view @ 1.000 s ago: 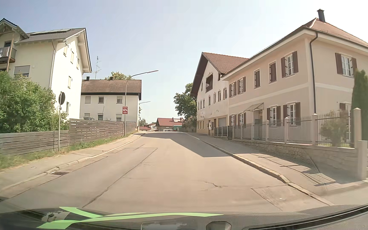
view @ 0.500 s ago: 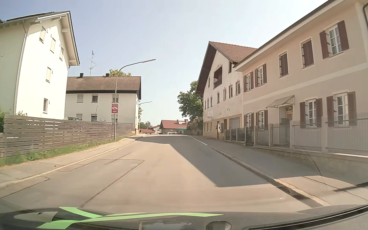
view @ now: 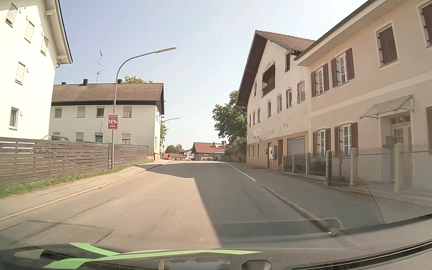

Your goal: Follow the waypoints while adhering to traffic rules and regulations

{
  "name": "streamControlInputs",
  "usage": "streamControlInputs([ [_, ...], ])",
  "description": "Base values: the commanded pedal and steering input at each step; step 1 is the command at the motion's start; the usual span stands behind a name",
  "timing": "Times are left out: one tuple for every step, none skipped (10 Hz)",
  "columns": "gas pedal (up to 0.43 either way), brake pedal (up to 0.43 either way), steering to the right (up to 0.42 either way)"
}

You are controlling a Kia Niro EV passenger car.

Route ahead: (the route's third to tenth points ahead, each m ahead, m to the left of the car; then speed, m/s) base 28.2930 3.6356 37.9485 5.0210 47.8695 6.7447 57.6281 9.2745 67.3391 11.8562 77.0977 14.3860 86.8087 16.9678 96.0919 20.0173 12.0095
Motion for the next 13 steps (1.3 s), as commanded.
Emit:
streamControlInputs([
  [0.087,0.000,-0.028],
  [0.087,0.000,-0.029],
  [0.087,0.000,-0.029],
  [0.087,0.000,-0.028],
  [0.087,0.000,-0.027],
  [0.087,0.000,-0.027],
  [0.087,0.000,-0.025],
  [0.087,0.000,-0.019],
  [0.087,0.000,-0.014],
  [0.087,0.000,-0.009],
  [0.087,0.000,-0.008],
  [0.087,0.000,-0.008],
  [0.087,0.000,-0.008],
])
